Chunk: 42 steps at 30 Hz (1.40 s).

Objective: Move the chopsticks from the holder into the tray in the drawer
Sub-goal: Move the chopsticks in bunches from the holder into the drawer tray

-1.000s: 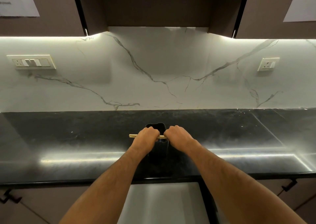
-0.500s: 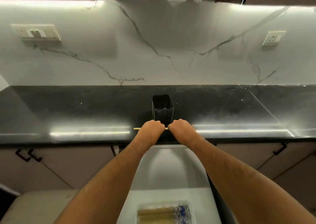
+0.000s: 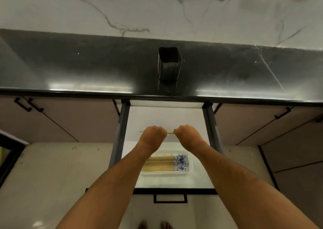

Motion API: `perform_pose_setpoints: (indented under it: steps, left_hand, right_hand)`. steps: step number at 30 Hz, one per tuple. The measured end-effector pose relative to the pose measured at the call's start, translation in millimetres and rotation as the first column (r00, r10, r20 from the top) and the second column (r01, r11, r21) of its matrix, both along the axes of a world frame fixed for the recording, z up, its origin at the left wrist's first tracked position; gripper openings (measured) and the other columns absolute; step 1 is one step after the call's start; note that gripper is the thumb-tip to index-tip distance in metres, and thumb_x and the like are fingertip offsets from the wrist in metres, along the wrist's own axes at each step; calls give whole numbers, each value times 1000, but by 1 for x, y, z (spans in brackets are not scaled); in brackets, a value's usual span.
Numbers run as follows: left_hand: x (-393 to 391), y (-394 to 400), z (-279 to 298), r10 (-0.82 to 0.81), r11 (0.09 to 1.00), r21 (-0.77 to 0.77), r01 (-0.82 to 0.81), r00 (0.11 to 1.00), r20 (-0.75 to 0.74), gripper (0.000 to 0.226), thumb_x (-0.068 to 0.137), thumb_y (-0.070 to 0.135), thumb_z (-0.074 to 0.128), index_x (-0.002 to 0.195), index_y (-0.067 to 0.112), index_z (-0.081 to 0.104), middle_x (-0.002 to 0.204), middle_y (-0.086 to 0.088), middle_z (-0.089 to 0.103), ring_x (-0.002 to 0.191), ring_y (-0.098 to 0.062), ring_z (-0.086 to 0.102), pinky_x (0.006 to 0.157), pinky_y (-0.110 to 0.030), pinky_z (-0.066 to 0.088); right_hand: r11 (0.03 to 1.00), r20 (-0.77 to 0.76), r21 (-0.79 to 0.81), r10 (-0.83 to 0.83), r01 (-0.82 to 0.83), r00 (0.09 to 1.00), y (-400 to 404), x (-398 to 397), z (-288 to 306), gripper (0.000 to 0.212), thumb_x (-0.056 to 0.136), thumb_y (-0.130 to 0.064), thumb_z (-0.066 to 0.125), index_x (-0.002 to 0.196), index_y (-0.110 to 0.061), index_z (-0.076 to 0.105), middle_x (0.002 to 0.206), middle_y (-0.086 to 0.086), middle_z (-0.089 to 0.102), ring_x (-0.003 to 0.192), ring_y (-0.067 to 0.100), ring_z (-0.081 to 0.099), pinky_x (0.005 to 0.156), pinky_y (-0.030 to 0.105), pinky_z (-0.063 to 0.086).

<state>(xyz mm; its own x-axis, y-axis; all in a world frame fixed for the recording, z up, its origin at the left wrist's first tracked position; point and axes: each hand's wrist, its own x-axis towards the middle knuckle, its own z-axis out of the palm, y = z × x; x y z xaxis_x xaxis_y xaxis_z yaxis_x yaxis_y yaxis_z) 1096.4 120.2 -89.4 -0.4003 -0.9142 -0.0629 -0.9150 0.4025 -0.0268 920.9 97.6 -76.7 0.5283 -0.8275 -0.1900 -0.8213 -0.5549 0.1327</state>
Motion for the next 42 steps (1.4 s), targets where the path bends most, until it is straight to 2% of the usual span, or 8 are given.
perform_pose_setpoints:
  steps: [4, 11, 17, 22, 31, 36, 42]
  left_hand:
    - [-4, 34, -41, 9, 997, 82, -8, 1000, -20, 26, 88, -10, 48, 98, 4, 66, 94, -13, 71, 83, -31, 68, 68, -37, 50]
    - [-6, 67, -89, 12, 988, 153, -8, 1000, -26, 28, 96, -1, 51, 122, 5, 60, 113, -12, 69, 101, -26, 66, 86, -37, 57]
    - [-8, 72, -106, 25, 984, 177, -22, 1000, -11, 30, 92, -5, 52, 119, 4, 62, 108, -12, 70, 97, -27, 65, 81, -37, 54]
    - [-6, 69, -117, 31, 979, 200, -35, 999, 27, 28, 91, -3, 55, 116, 6, 64, 105, -10, 70, 94, -26, 66, 81, -37, 54]
    - [-2, 66, -130, 47, 965, 254, -58, 998, 47, 31, 85, -2, 66, 114, 8, 65, 107, -10, 69, 95, -26, 65, 83, -37, 55]
    - [2, 66, -135, 99, 953, 285, -104, 995, 31, 35, 87, 3, 71, 121, 10, 64, 114, -10, 69, 100, -25, 67, 87, -36, 56]
    - [1, 65, -141, 154, 940, 308, -147, 988, 1, 32, 89, 8, 73, 120, 13, 66, 114, -9, 69, 98, -23, 68, 89, -33, 57]
  right_hand:
    - [995, -40, 104, 11, -7, 999, 28, -5, -38, 14, 91, 0, 59, 99, -7, 69, 86, 9, 70, 74, 26, 68, 68, 34, 56]
    - [984, -30, 175, 25, -19, 999, 57, -11, -83, 18, 87, 4, 55, 93, -8, 68, 87, 10, 71, 74, 29, 68, 64, 35, 51]
    - [980, -14, 197, 24, -21, 1000, 58, -14, -111, 16, 90, -2, 54, 92, -10, 68, 87, 9, 71, 73, 29, 67, 64, 34, 48]
    - [975, 28, 223, 7, -13, 1000, 57, -12, -132, 11, 91, -9, 60, 96, -9, 70, 90, 9, 72, 75, 27, 69, 69, 36, 58]
    - [980, 13, 198, 27, -29, 1000, 55, -17, -146, 9, 90, -15, 66, 97, -13, 71, 91, 7, 72, 75, 25, 69, 69, 37, 59]
    - [982, 1, 187, 24, -23, 1000, 54, -21, -147, 13, 87, -7, 62, 93, -14, 71, 90, 7, 71, 76, 27, 68, 65, 36, 55]
    - [979, 60, 203, 9, -21, 998, 53, -21, -152, 12, 89, -6, 64, 97, -9, 72, 96, 11, 69, 82, 28, 67, 70, 38, 57]
